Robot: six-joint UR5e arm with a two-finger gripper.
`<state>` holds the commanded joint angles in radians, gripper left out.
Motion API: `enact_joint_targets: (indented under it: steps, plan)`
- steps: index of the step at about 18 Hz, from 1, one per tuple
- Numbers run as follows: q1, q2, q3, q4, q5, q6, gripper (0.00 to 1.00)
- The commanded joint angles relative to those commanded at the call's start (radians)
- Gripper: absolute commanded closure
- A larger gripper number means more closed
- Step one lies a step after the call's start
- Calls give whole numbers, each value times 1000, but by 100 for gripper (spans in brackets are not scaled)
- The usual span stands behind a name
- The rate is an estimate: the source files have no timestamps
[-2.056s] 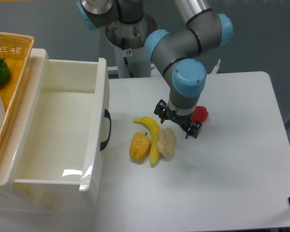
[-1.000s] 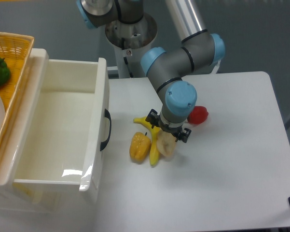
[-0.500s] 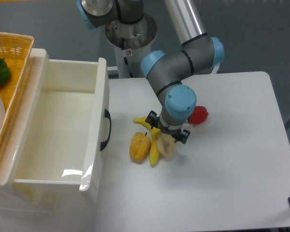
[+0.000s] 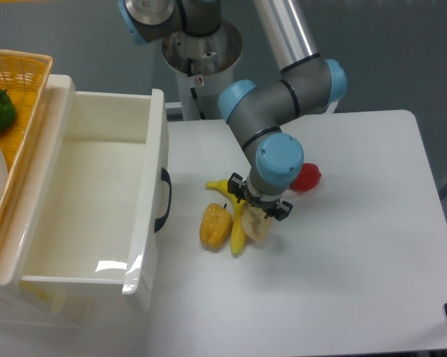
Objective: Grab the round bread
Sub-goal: 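Close the gripper fingers on the bread bun, then lift the gripped bread bun up off the table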
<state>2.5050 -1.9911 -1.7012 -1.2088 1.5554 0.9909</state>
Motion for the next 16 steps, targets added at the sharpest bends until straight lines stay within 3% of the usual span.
enact_joint_targets:
  steps: [8,16]
  plan:
    - [5,3,23,-5,-2,3,90]
    - [23,18,170,-118,-38,20,90]
